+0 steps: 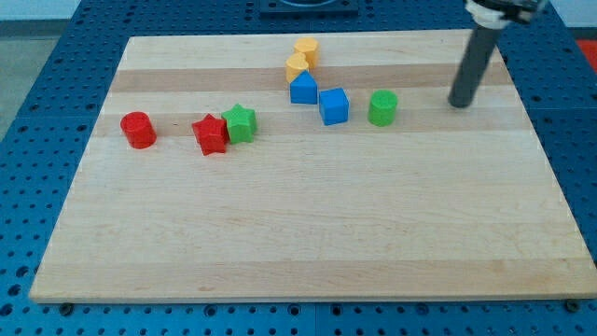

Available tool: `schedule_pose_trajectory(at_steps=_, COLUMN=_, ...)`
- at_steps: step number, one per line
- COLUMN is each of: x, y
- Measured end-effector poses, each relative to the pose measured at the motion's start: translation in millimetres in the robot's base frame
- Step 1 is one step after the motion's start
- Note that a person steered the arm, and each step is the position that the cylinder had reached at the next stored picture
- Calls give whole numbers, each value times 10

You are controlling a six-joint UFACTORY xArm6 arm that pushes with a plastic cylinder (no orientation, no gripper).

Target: Place the green circle diagonal to the blue cube

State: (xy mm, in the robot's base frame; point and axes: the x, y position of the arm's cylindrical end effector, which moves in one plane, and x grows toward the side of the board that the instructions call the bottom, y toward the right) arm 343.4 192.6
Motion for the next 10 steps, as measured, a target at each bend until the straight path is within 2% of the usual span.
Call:
schedule_pose_trajectory(at_steps=1, x=-67, y=-386)
schedule_pose_trajectory(at_steps=3, x=-71, y=-770)
schedule_pose_trajectory(at_steps=5, x=-58, y=-952)
schedule_pose_trajectory(at_steps=10, x=511, y=-1070)
